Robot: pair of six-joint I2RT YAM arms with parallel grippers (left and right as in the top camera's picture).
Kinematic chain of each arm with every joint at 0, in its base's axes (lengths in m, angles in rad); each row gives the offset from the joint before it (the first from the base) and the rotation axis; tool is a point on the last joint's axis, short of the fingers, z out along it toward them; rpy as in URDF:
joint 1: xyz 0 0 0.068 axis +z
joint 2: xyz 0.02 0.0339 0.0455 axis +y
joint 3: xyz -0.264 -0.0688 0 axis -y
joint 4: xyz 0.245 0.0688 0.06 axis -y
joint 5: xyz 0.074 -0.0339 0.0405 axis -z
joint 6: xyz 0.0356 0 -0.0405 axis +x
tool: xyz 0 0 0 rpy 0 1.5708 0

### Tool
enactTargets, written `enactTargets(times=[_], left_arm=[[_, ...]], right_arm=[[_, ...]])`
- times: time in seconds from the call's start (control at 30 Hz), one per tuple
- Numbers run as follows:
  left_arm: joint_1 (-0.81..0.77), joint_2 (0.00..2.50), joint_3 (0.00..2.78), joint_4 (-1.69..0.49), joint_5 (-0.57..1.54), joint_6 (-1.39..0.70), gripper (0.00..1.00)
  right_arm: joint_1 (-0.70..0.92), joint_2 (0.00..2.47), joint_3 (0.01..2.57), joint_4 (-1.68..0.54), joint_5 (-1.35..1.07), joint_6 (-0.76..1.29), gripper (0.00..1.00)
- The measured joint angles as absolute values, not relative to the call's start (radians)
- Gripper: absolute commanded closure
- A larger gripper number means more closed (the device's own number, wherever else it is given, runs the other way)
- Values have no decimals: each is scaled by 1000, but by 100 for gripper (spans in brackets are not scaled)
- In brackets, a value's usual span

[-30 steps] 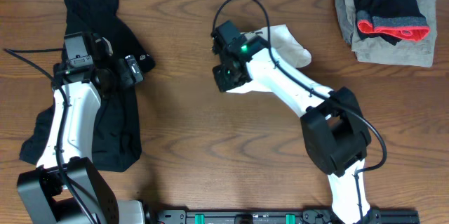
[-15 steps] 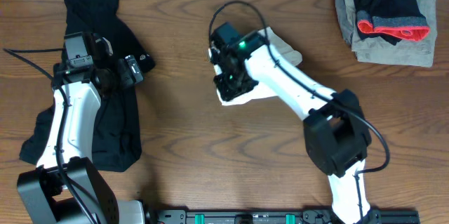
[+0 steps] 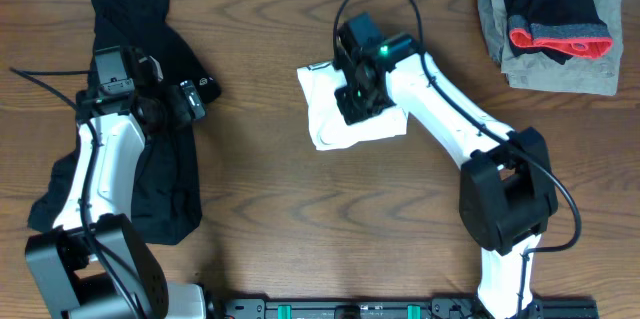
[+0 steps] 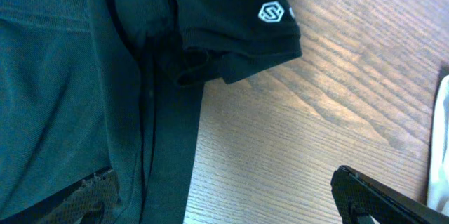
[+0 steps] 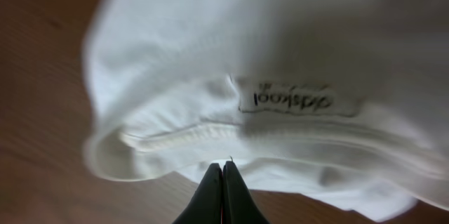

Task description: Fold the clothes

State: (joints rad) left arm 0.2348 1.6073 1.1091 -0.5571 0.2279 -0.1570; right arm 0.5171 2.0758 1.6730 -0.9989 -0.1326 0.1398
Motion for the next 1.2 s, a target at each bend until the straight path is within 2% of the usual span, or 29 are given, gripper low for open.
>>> enactTargets(times=[0.4, 0.67, 0.83, 0.93, 1.03, 1.13, 1.2], left_arm=[[235, 1633, 1109, -558, 228, -157, 2], [235, 1633, 1109, -557, 228, -157, 2], [235, 1633, 1109, -557, 228, -157, 2], [235, 1633, 1109, -557, 228, -157, 2], [235, 1633, 1109, -557, 228, -157, 2], [235, 1633, 1109, -557, 228, -157, 2], [235, 1633, 1109, -557, 228, -157, 2]], right_arm=[[442, 2099, 1455, -769, -97, 113, 99], [262, 2101, 1423, -557, -41, 112, 99], [157, 2106, 1428, -567, -46, 112, 99], [124, 2107, 1462, -651, -138, 112, 89], [107, 2107, 1513, -714, -240, 124, 73], [94, 2105, 1563, -750, -306, 130, 64], [88, 2101, 1580, -761, -327, 130, 47]])
